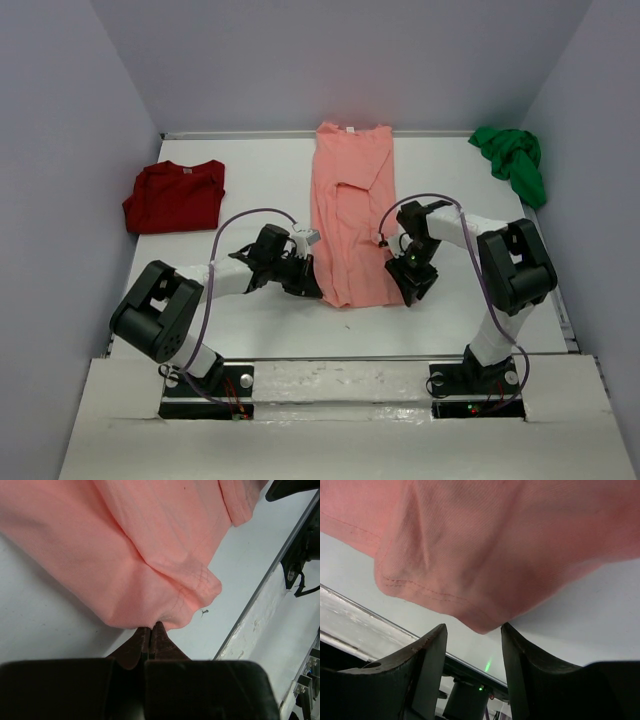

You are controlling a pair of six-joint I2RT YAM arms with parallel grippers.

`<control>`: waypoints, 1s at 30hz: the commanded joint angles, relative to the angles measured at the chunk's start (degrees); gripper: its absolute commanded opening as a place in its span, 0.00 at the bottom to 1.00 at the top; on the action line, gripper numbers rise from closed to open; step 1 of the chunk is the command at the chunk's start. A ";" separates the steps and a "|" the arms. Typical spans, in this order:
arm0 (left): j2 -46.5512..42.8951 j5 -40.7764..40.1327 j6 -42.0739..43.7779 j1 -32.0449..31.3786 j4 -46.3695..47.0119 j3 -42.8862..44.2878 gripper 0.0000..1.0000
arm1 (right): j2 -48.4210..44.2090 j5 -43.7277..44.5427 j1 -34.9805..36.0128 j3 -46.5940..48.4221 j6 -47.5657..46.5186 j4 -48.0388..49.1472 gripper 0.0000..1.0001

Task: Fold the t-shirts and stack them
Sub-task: Fold the tshirt

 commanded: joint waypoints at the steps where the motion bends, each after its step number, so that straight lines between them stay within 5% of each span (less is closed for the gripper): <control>1: -2.08 0.39 1.05 -0.23 -0.29 0.02 0.00 | 0.47 -2.25 -0.43 1.99 -1.05 -1.53 0.52; 5: -2.26 0.57 1.05 -0.23 -0.38 0.11 0.00 | 0.99 -2.43 -0.43 2.08 -1.13 -1.53 0.44; 11: -2.96 0.74 1.58 -0.23 -0.91 0.37 0.00 | 1.35 -2.43 -0.43 2.17 -1.13 -1.53 0.01; 30: -10.34 12.33 13.87 0.13 -8.55 5.29 0.00 | -11.30 -1.37 -0.43 4.45 -5.97 -11.90 0.00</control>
